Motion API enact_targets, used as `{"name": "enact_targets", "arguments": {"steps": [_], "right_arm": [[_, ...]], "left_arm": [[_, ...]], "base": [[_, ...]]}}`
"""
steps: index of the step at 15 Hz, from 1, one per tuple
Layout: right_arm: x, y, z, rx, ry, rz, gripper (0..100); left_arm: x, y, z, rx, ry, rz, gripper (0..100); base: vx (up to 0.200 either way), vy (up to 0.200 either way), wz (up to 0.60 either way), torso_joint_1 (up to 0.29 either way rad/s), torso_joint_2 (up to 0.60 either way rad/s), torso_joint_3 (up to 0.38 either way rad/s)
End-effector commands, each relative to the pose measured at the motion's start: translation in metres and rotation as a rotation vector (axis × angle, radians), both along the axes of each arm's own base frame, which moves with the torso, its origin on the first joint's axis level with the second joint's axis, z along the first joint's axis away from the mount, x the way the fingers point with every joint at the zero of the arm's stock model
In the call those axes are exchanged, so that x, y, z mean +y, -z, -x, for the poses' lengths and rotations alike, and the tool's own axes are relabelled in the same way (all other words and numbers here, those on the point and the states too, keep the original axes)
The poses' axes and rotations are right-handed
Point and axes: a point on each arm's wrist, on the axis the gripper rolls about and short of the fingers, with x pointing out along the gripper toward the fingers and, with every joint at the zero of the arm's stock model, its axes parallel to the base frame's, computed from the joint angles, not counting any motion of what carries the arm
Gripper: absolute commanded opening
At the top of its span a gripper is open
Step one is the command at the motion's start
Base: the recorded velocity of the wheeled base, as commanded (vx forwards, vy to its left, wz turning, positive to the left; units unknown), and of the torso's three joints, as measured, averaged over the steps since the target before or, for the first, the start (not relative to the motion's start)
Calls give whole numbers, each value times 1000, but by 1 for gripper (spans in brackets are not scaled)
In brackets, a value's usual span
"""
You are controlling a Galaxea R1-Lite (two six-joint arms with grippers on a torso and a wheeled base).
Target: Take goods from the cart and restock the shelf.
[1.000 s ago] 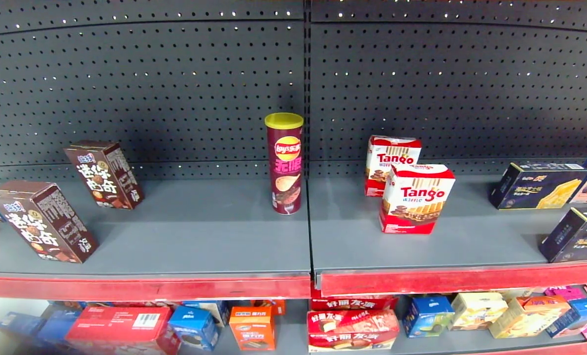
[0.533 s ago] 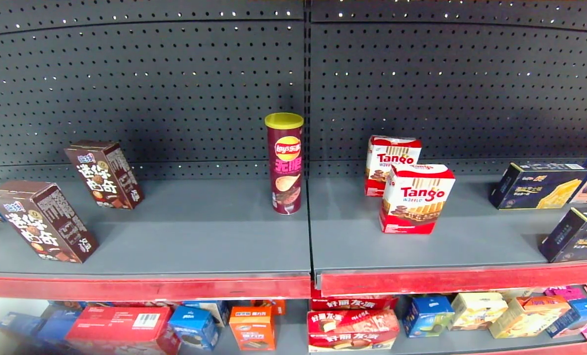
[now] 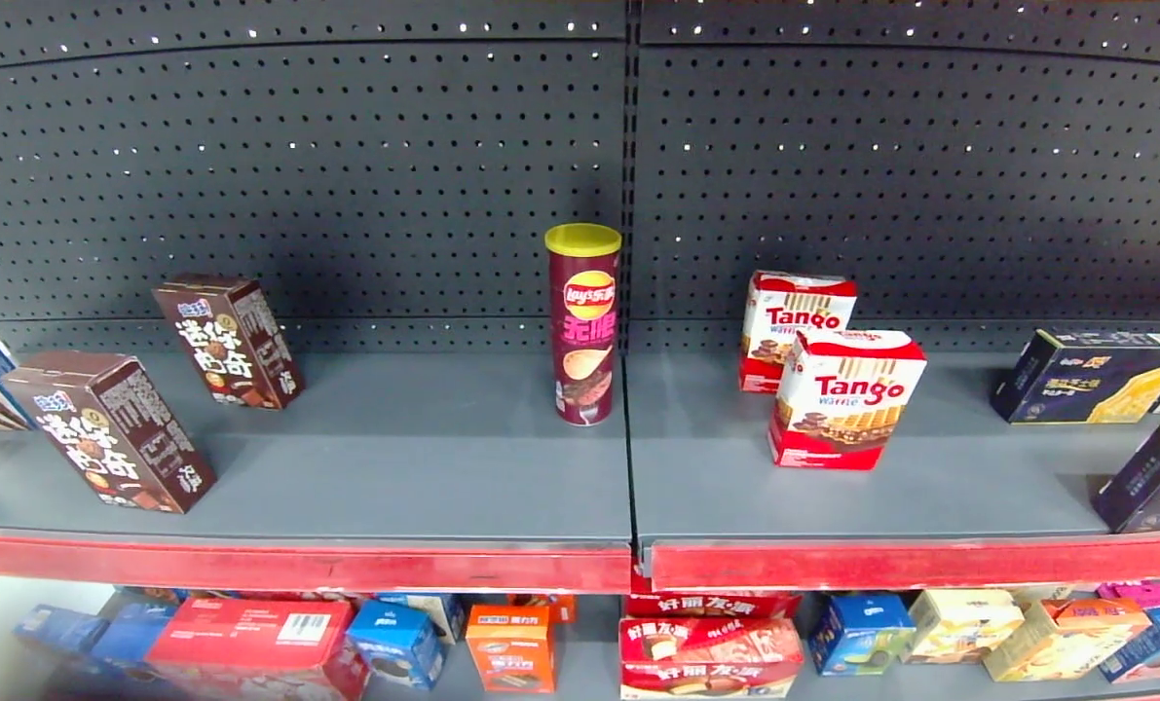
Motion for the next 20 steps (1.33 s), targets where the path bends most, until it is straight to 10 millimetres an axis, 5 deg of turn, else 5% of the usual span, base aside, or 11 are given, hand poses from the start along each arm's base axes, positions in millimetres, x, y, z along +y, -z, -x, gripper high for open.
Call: {"name": "enact_targets", "arguments": {"steps": [1,7,9,11,14,16,20], "right_arm": [[0,-1,0,-2,2,0,0],[0,-25,13,-125,51,-8,0],[-2,-67,15,-235,151,-43,0],[-1,-94,24,-297,189,-58,0],[2,-114,61,-281,275,-93,0],[7,-102,106,-201,458,-136,0],[18,-44,156,-10,475,-140,0]], "left_arm": [[0,0,0,1,-1,0,100],[-1,-10,-6,71,58,-158,100],[-2,-82,-32,116,126,-199,100],[-3,-128,-69,90,137,-203,100],[-18,-160,-126,58,282,-212,100],[-29,-159,-160,97,331,-213,100],[-55,-161,-206,134,426,-205,100]], "base": [[0,0,0,0,0,0],[0,0,0,0,0,0],[0,0,0,0,0,0],[0,0,0,0,0,0],[0,0,0,0,0,0],[0,0,0,0,0,0],[0,0,0,0,0,0]]}}
